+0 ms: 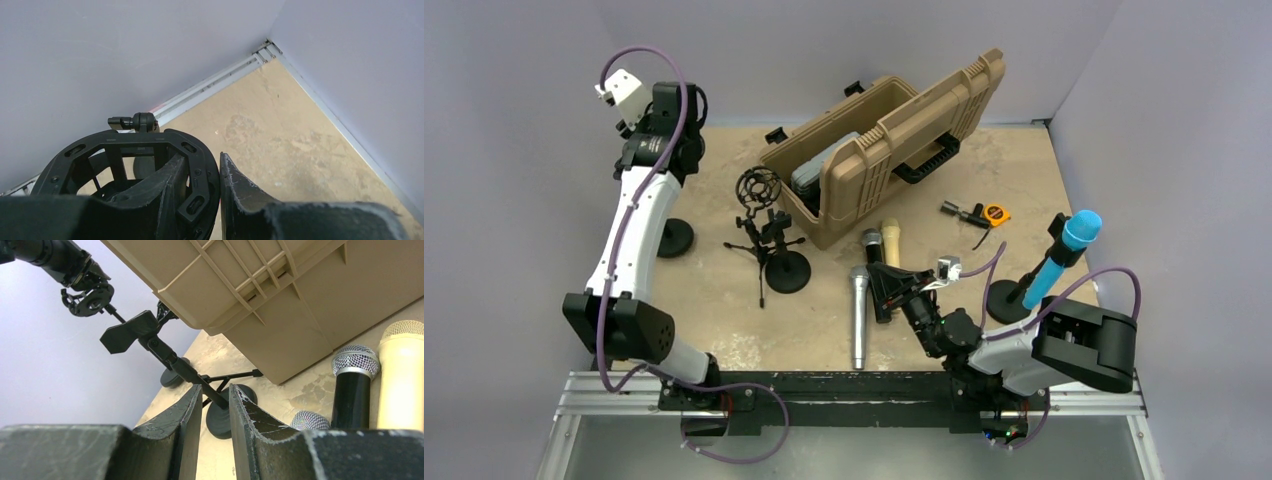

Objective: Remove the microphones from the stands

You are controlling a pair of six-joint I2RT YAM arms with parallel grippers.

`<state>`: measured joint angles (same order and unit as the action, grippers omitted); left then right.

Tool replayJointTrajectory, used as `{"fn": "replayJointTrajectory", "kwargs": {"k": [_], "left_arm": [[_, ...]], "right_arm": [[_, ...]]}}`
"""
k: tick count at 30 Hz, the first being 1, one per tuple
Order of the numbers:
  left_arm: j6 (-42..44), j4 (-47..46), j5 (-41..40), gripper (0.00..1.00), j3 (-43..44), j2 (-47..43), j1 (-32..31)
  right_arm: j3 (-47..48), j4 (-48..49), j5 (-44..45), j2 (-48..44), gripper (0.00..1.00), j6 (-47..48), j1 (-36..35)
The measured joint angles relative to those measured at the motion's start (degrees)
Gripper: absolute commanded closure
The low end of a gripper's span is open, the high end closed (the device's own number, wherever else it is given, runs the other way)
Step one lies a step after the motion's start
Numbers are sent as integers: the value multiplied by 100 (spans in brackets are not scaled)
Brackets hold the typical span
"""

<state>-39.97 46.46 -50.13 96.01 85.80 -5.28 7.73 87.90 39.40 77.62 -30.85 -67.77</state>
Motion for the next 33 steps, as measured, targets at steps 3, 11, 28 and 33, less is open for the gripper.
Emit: {"fn": "replayJointTrajectory", "kwargs": {"k": [3,11,28,33], "left_arm": [[-9,-205,-256,100,142,262,0],[-260,-409,-437,100,785,1047,-2],[-476,-457,492,12,623,883,-39],[37,-225,1753,12,743,546,-42]], "right_arm": [[0,0,-7,22,74,0,0],[7,-2,-9,116,74,2,0],[103,-2,-13,267,74,35,0],[103,-2,-13,247,74,37,0]]}}
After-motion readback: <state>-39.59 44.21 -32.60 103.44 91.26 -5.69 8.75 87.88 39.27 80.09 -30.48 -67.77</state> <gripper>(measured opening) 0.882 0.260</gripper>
